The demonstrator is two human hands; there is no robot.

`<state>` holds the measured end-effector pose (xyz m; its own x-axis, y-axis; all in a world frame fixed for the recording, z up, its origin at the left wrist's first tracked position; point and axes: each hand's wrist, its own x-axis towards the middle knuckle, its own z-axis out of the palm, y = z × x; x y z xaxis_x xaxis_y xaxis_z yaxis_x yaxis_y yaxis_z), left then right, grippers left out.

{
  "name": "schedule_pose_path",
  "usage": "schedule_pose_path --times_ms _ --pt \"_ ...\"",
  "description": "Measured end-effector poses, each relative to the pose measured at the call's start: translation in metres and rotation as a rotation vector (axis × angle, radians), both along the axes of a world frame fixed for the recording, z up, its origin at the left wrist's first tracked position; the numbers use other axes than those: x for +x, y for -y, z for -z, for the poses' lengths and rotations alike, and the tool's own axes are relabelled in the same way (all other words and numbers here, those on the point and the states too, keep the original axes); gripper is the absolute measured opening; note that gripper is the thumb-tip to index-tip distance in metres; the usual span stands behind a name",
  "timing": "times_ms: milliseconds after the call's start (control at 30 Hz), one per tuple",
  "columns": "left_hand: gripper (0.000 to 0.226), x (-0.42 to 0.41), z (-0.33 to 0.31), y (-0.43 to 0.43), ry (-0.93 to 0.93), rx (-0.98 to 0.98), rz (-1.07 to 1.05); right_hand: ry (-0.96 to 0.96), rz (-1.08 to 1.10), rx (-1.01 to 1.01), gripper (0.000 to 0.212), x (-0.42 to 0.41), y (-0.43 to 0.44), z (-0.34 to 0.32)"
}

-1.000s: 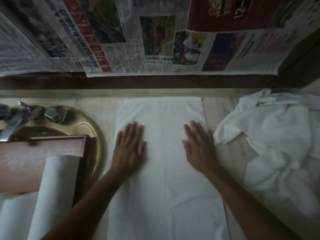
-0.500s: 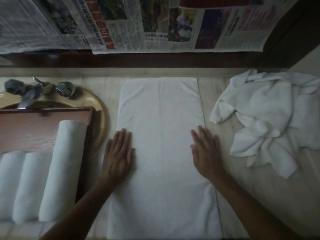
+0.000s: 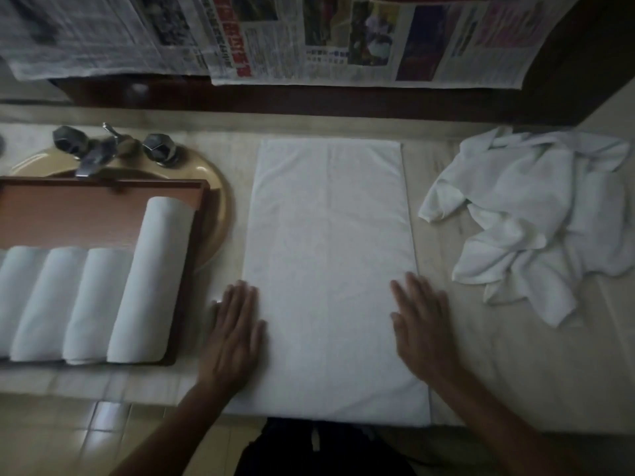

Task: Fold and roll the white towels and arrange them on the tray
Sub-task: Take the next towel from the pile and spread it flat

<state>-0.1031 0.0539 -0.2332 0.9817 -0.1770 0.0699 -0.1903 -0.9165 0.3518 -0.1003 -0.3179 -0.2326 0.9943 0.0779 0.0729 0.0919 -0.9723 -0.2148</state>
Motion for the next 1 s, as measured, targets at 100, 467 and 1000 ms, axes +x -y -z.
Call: schedule_pose_path --times_ms 100,467,1000 --pt "0.065 -0.022 -0.012 -0.006 0.012 -0.031 -0.066 0.021 0.127 0.028 0.059 -0.008 0.011 -0.005" --pt "0.066 -0.054 -0.009 0.054 -0.127 0.041 0.145 -0.111 -0.025 -0.031 0.064 -0.064 -0.101 -0.008" --pt "0.059 -0.09 -0.033 0.05 -0.208 -0.014 0.118 -0.046 0.09 0.25 0.051 -0.087 -0.097 -0.033"
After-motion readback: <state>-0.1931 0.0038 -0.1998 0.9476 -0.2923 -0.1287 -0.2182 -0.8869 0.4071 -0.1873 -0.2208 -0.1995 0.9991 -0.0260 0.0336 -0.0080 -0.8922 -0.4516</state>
